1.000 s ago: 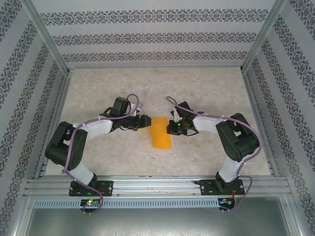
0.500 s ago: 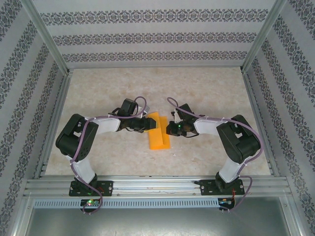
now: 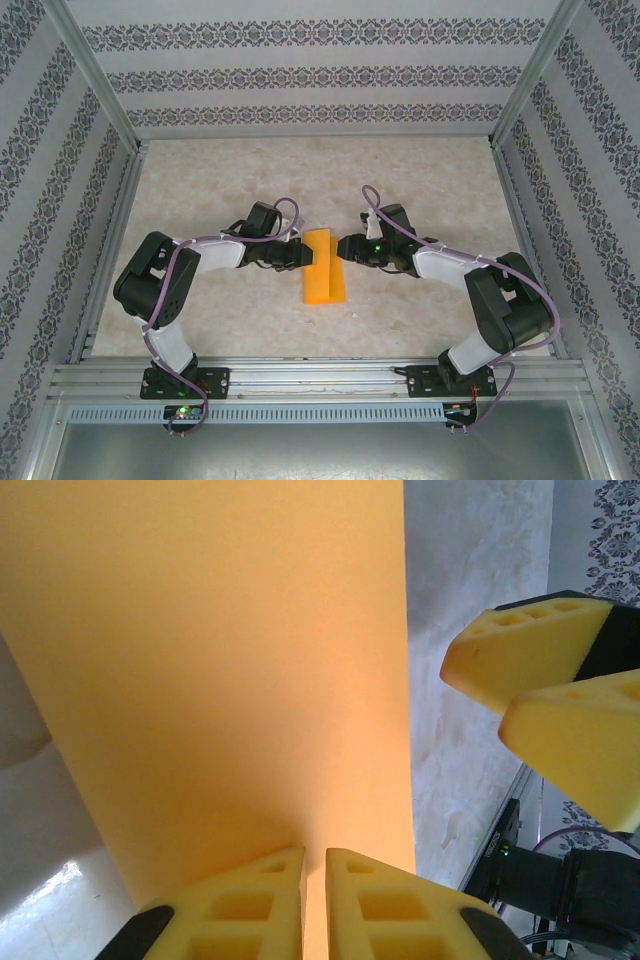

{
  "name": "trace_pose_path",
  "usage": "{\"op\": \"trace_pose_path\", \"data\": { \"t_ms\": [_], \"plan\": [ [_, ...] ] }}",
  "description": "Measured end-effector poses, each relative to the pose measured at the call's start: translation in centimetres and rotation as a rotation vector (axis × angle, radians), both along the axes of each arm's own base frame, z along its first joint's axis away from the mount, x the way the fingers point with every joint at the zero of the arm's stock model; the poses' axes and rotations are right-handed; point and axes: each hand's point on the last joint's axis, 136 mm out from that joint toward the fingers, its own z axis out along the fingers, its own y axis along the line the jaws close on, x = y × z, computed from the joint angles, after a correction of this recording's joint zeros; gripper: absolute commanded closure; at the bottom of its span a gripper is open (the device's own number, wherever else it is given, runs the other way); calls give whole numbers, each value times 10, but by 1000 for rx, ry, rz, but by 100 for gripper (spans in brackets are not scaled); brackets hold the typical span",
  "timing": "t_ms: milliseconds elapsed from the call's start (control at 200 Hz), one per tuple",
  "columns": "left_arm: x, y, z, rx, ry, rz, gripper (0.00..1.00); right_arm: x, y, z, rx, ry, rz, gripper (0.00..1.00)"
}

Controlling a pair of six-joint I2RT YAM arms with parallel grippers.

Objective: Fold a paper plane with a square sheet of paper (fold left side to right side)
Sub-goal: First fold in half a square sheet of paper at the center of the table.

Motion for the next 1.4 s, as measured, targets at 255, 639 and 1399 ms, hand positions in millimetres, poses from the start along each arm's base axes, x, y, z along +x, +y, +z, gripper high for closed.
{"op": "trace_pose_path", "data": {
  "t_ms": [255, 639, 1399],
  "plan": [
    [-1, -1, -4, 6, 10, -2, 87, -9, 25, -7, 87, 45, 77, 52],
    [2, 1, -5, 20, 5, 16, 67, -12, 38, -17, 108, 97, 98, 100],
    [11, 19, -7, 223, -62, 54, 38, 0, 9, -39, -151, 115, 22, 98]
  ]
}}
